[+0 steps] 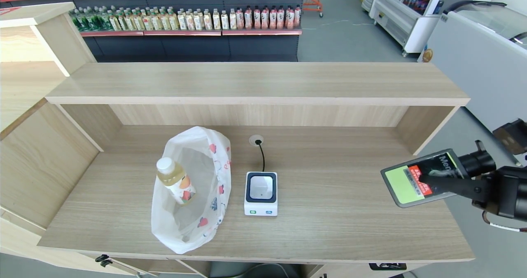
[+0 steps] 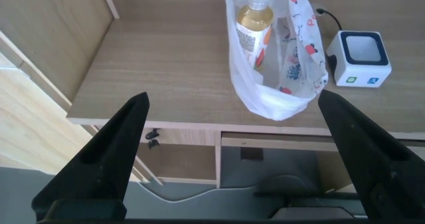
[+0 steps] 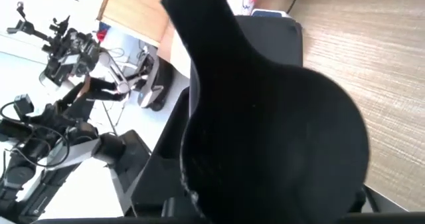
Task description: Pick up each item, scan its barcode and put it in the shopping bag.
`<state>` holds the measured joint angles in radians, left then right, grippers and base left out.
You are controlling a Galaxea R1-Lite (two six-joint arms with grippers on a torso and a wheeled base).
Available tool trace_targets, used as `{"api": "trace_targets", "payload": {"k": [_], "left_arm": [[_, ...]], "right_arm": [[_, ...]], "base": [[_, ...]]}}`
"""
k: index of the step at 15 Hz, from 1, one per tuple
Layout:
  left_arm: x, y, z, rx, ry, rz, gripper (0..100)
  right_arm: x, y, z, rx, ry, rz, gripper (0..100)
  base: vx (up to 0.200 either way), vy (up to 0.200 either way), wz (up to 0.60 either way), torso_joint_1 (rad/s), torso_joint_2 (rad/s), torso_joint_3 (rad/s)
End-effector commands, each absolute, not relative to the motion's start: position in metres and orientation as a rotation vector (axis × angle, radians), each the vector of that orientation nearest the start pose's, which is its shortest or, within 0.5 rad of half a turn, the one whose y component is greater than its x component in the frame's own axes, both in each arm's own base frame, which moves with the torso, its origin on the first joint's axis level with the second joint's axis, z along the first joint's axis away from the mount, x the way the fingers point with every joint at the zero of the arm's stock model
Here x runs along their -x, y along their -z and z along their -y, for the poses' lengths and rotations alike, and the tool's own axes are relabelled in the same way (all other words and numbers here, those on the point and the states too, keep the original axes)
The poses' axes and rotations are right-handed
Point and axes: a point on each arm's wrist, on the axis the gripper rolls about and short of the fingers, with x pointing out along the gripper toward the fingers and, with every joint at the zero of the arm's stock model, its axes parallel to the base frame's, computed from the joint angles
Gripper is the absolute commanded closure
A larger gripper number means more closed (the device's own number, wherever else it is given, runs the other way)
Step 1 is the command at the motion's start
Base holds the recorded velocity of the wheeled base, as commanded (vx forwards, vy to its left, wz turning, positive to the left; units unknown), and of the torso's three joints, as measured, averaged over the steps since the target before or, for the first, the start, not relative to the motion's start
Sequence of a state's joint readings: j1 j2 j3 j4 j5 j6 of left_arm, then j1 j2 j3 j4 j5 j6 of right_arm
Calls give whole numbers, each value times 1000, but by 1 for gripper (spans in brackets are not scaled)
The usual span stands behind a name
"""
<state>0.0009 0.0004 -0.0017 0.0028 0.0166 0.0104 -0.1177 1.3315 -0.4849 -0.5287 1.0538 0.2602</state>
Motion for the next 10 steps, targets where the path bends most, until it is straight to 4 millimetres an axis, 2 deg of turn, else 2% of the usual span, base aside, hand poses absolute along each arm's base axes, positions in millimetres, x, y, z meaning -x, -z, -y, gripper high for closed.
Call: {"api": "trace_targets", "payload": {"k": [1,7,10], "left_arm": [[23,-76,0,-11,-17,-2,0],[23,-76,0,3,-17,-2,0],[23,-76,0,-3,-18,-2,0]], "right_arm": [[-190,-182,5,-451,-872,-405,100],[-192,-184,6,-468,-842,-409,100],[-200,-184,7,-468,-831,-411,100]], "base": [[0,0,0,0,0,0],[0,200,0,5,2,2],[0,200,0,-4,2,5]]}}
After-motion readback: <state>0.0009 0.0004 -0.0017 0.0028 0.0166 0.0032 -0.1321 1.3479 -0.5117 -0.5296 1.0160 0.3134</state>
